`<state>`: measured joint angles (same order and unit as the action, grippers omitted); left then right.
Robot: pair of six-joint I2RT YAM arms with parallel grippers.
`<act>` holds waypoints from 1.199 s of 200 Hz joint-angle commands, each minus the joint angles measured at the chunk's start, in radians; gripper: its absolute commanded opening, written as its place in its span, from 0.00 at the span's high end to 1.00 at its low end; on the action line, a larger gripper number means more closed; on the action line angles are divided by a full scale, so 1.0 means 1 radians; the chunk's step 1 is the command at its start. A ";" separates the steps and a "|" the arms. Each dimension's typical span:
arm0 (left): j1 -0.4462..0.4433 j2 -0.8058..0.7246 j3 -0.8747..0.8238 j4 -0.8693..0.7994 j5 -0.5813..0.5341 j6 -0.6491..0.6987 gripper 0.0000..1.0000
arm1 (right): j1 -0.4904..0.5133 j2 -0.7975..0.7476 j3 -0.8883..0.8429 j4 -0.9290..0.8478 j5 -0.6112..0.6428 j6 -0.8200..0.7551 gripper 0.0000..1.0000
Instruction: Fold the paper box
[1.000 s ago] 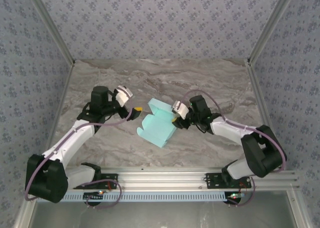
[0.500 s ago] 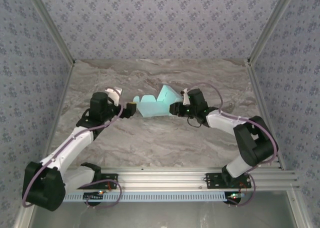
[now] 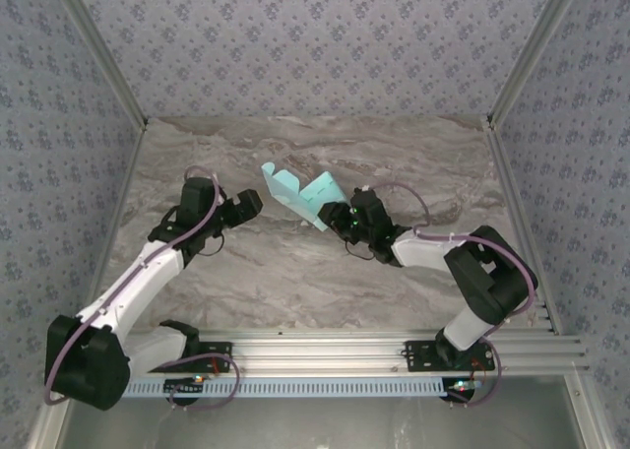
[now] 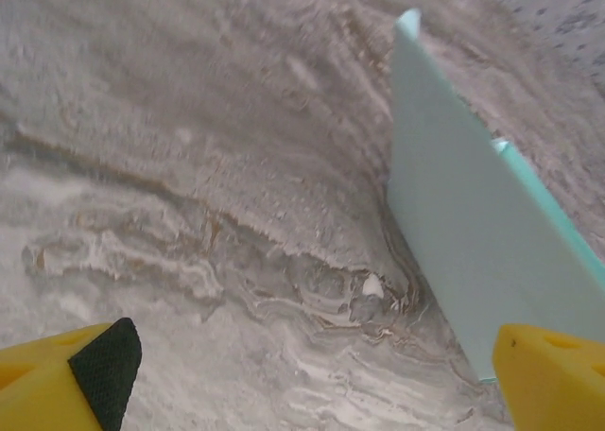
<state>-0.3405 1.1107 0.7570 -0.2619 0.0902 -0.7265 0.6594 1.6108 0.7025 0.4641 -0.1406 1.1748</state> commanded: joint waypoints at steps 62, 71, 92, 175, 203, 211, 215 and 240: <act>-0.026 0.113 0.203 -0.094 0.035 -0.054 0.04 | 0.011 -0.089 -0.157 -0.136 0.042 0.177 0.39; -0.047 0.142 0.224 -0.109 0.021 -0.021 0.03 | 0.009 -0.104 -0.164 -0.144 0.042 0.180 0.39; -0.071 0.204 0.259 -0.146 -0.024 0.013 0.02 | 0.001 -0.142 -0.172 -0.181 0.047 0.174 0.39; -0.118 0.222 0.312 -0.089 0.081 0.113 0.01 | -0.149 -0.451 -0.069 -0.718 0.158 -0.111 0.30; -0.203 0.314 0.465 -0.192 0.063 0.139 0.01 | -0.269 -0.394 0.055 -0.841 0.150 -0.400 0.30; -0.221 0.361 0.526 -0.249 0.037 0.142 0.01 | -0.288 -0.376 0.079 -0.854 0.160 -0.448 0.30; -0.231 0.387 0.559 -0.279 0.026 0.149 0.01 | -0.295 -0.370 0.086 -0.852 0.160 -0.465 0.30; -0.300 0.535 0.769 -0.513 -0.126 0.178 0.01 | -0.330 -0.349 0.100 -0.814 0.131 -0.481 0.30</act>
<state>-0.5919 1.5425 1.3720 -0.5251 0.1005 -0.5934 0.3546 1.2400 0.7727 -0.2871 -0.0059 0.8238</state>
